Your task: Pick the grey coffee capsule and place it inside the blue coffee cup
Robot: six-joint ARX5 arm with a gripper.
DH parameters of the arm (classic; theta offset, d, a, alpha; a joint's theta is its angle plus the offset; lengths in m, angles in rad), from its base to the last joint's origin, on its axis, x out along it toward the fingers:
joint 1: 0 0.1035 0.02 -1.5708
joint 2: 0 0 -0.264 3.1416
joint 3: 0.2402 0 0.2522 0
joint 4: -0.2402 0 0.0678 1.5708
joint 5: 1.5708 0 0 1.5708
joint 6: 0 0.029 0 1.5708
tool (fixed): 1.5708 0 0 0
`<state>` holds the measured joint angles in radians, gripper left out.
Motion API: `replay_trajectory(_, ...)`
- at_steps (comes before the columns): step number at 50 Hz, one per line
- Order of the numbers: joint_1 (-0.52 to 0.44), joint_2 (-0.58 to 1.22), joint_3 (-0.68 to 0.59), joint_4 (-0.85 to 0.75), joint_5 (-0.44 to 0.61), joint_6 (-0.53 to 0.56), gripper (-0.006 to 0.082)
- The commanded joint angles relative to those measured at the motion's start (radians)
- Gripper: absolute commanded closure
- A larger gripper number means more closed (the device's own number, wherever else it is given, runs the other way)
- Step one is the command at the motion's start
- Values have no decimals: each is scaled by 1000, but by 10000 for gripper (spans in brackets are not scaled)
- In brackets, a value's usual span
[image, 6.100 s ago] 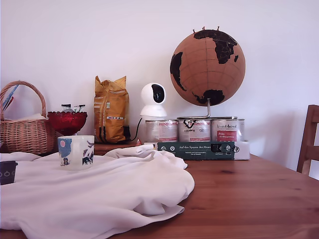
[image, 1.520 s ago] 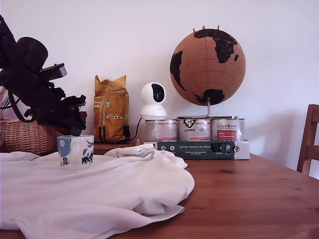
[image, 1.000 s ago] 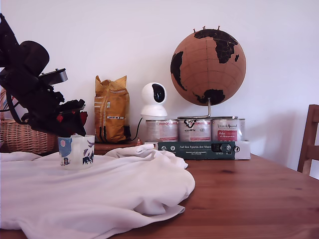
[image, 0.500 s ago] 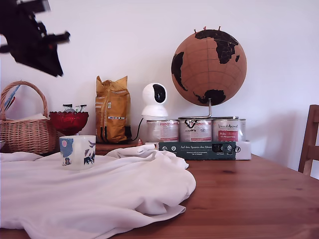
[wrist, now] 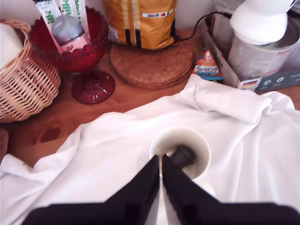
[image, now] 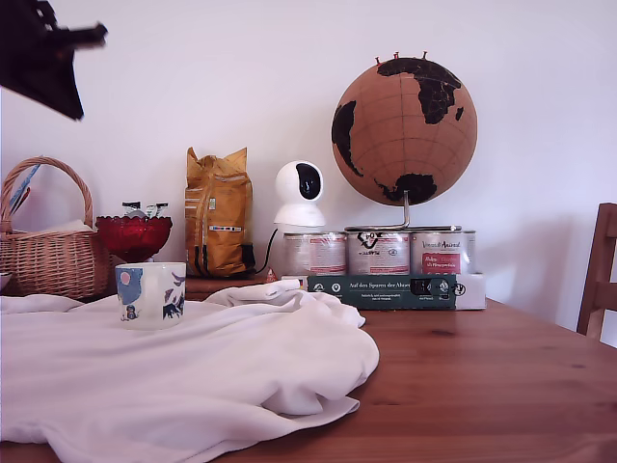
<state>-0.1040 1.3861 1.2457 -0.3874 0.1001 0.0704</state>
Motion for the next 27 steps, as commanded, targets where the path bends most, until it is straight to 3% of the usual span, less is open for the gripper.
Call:
replay_trajectory(1,1,-43,-59,29,-5,-2,786)
replay_trajectory(15,6,-252,-243,165,-8,-19,786)
replay_trajectory(27,6,-402,-325,204,-36,-18,786)
